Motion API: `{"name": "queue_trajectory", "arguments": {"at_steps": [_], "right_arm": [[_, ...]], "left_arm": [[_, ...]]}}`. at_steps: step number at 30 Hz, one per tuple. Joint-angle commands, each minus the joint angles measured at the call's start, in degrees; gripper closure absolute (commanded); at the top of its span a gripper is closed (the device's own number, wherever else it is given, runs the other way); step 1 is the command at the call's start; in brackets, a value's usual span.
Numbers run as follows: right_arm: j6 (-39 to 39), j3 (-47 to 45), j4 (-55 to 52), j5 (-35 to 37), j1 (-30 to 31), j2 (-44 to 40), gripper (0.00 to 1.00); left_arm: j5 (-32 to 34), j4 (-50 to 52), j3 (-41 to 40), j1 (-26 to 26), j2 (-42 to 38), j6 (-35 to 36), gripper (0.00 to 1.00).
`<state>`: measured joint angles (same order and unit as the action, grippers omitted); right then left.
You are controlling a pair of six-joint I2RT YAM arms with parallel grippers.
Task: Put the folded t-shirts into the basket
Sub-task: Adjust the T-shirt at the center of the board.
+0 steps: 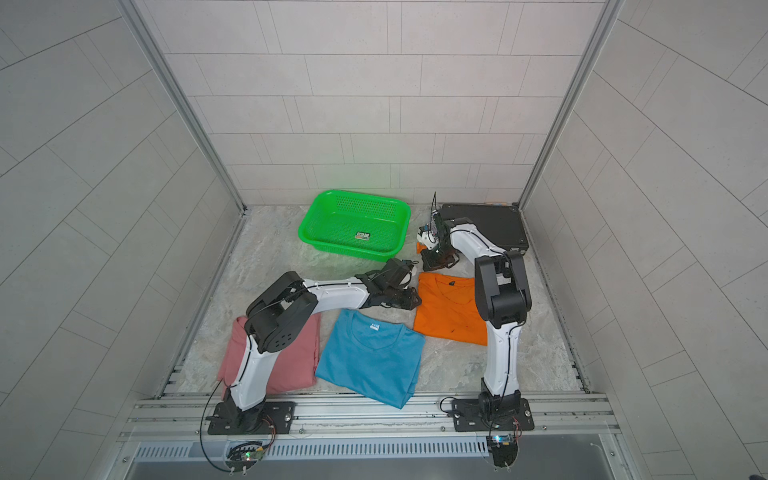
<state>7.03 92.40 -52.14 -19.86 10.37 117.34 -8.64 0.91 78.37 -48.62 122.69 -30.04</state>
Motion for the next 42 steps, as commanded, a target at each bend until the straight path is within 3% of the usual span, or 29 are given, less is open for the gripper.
{"name": "queue_trajectory", "arguments": {"at_steps": [1, 7, 27, 29, 36, 42], "right_arm": [[1.3, -0.1, -1.2, -1.8, -0.4, -4.4, 0.64], [-1.6, -1.6, -3.1, -1.4, -0.2, -5.5, 0.59], [0.3, -0.5, -4.0, 3.0, 2.7, 0.8, 0.61], [0.4, -0.7, -3.7, 3.1, 2.7, 1.1, 0.64], [0.2, 0.1, -2.8, 1.8, 2.6, 1.4, 0.94], [-0.1, 2.9, -3.2, 2.2, 2.5, 2.6, 1.0]], "left_arm": [[0.5, 1.6, -1.4, -0.4, 0.6, 0.7, 0.75], [0.7, 1.3, -2.1, -0.4, 0.1, 0.6, 0.75], [1.5, 1.3, -2.5, -0.4, -0.4, 0.7, 0.77], [1.5, 1.4, -2.5, -0.4, -0.4, 0.7, 0.77], [1.6, 1.4, -2.6, -0.4, -0.2, 0.6, 0.78], [1.4, 1.2, -2.8, -0.4, -0.1, 0.5, 0.78]]}}
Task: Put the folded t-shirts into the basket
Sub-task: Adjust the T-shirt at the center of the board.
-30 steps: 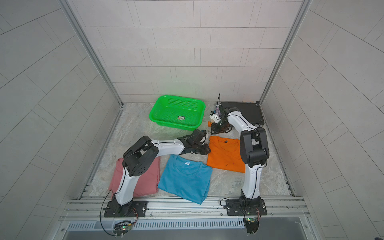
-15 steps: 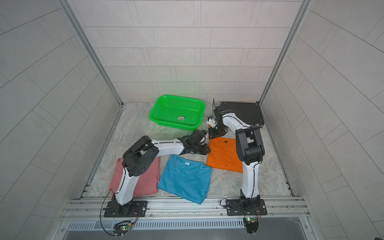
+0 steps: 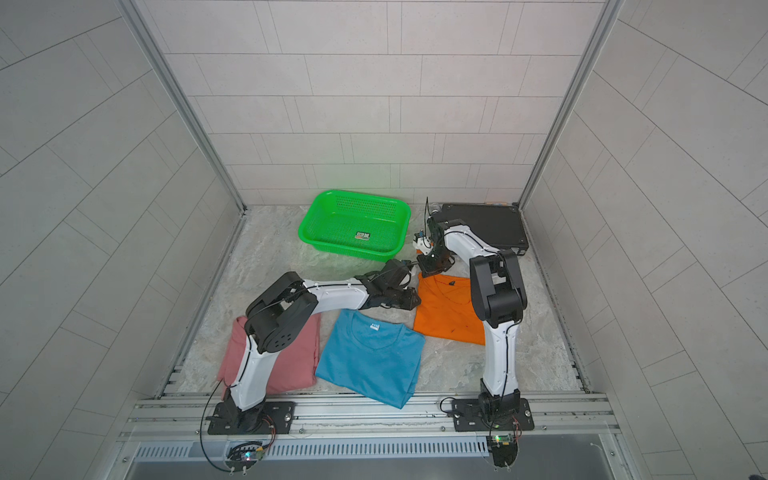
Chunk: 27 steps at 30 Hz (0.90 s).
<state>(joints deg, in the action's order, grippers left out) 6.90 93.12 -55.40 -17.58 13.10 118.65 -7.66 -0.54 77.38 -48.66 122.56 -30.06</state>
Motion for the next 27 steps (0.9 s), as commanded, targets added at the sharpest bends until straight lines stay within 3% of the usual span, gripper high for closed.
{"name": "queue_trajectory", "arguments": {"at_steps": [1, 10, 14, 20, 23, 27], "right_arm": [[0.1, 2.5, -0.1, 0.0, -0.3, 1.4, 1.0], [-3.2, 2.9, 1.6, 1.2, -1.7, 1.8, 1.0], [-5.3, 2.9, 2.1, 0.3, -2.4, 1.6, 0.78], [-8.6, 2.8, 3.6, -3.6, -3.0, 0.2, 0.73], [-11.3, 2.2, 4.0, -4.2, -3.0, -0.8, 0.74], [-17.7, 0.6, 2.6, -7.6, -3.1, -3.1, 0.84]], "left_arm": [[0.4, 2.6, -1.8, -0.3, 0.0, 0.5, 0.78], [0.1, 2.4, -2.2, -0.4, 0.2, 0.4, 0.79], [0.0, 2.1, -2.4, -0.5, 0.3, 0.3, 0.8], [-0.1, 2.2, -2.5, -0.5, 0.3, 0.3, 0.8], [-0.1, 2.1, -2.7, -0.6, 0.2, 0.3, 0.8], [0.0, 2.2, -2.9, -0.5, 0.1, 0.3, 0.8]]}}
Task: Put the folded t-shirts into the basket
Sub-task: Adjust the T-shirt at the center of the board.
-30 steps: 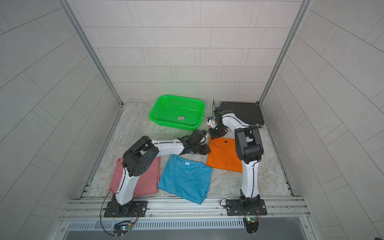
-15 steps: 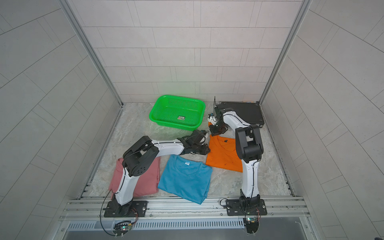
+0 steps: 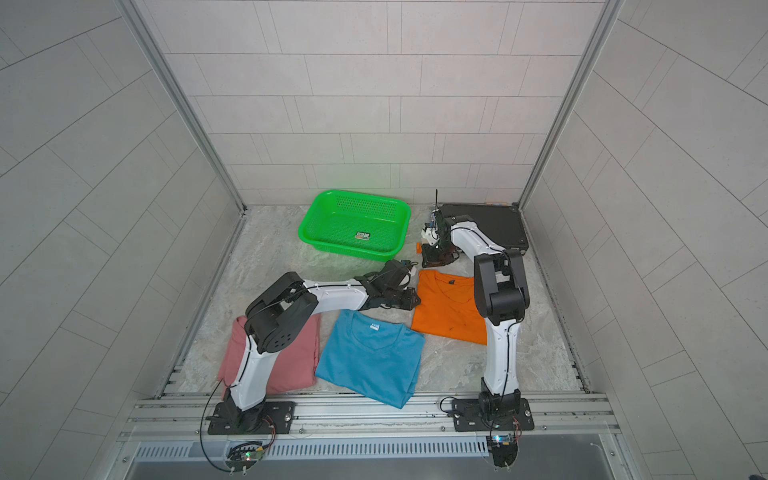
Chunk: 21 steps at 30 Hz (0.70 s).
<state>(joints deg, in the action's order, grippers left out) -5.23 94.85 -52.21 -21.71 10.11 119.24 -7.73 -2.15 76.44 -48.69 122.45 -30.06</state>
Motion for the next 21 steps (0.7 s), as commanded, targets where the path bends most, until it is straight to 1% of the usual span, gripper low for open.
{"name": "queue_trajectory", "arguments": {"at_steps": [1, 2, 5, 9, 11, 16, 18, 21], "right_arm": [[-7.2, -2.7, 0.9, -6.7, -0.2, -5.1, 0.86], [-8.8, -4.6, 2.3, -9.8, -0.5, -6.1, 0.9], [-11.6, -9.4, 6.5, -16.4, -1.9, -7.8, 0.93], [-12.5, -12.9, 10.4, -19.9, -2.1, -6.8, 0.96], [-12.6, -12.9, 11.5, -19.7, -2.3, -5.6, 0.96], [-14.7, -10.9, 13.2, -15.6, -3.2, -1.8, 0.96], [-16.1, -9.6, 13.4, -12.3, -3.2, -0.9, 0.97], [-17.2, -7.9, 13.6, -11.0, -3.1, 0.6, 0.97]], "left_arm": [[0.1, 3.8, -2.0, -0.5, 0.2, 0.3, 0.8], [0.0, 3.7, -2.0, -0.5, 0.0, 0.2, 0.8], [0.1, 3.7, -2.0, -0.5, 0.0, 0.2, 0.8], [0.1, 3.5, -2.3, -0.5, -0.1, 0.2, 0.8], [0.1, 3.5, -2.3, -0.6, -0.2, 0.3, 0.8], [0.3, 3.4, -2.3, -0.6, -0.1, 0.2, 0.8], [0.6, 3.6, -2.4, -0.6, -0.1, 0.2, 0.8], [0.6, 3.6, -2.3, -0.5, -0.1, 0.3, 0.8]]}}
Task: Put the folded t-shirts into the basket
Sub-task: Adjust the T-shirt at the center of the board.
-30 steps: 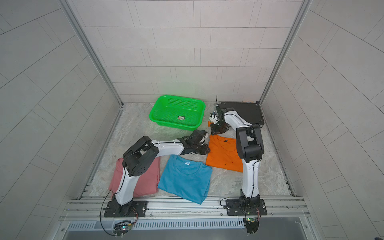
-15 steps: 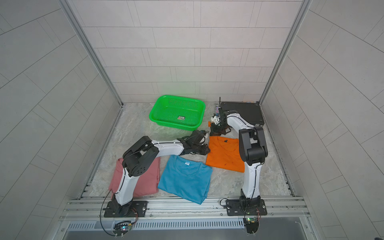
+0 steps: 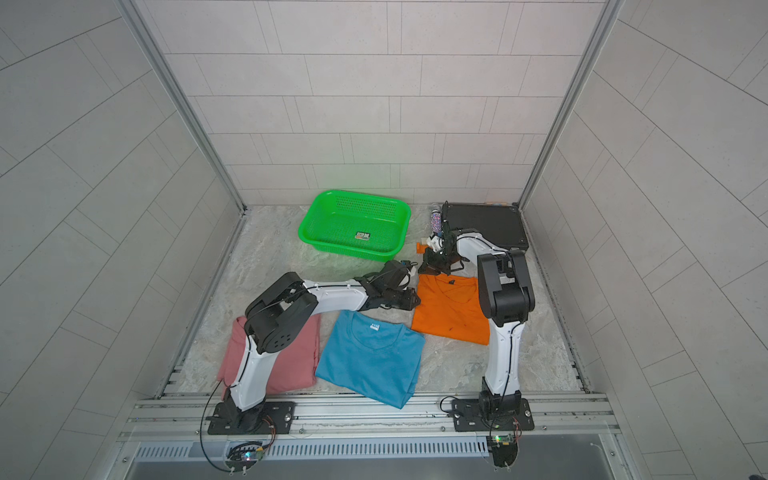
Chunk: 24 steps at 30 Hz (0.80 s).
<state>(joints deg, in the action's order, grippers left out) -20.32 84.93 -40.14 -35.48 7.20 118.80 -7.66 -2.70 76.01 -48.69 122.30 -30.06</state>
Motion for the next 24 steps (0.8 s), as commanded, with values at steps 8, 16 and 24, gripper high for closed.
{"name": "queue_trajectory", "arguments": {"at_steps": [8, 16, 24], "right_arm": [[-2.3, 4.0, 1.2, 10.6, -0.3, 2.4, 1.0], [-1.2, -1.7, 2.8, 13.3, -1.7, -14.0, 0.85], [-0.6, -20.9, 6.5, 8.9, -15.7, -35.1, 0.48]], "left_arm": [[0.7, 4.2, -1.9, -0.5, 0.0, 0.2, 0.8], [1.4, 5.2, -1.4, -0.5, -2.6, 1.5, 0.22], [1.9, 8.9, 2.5, 0.1, -4.9, 4.2, 0.02]]}}
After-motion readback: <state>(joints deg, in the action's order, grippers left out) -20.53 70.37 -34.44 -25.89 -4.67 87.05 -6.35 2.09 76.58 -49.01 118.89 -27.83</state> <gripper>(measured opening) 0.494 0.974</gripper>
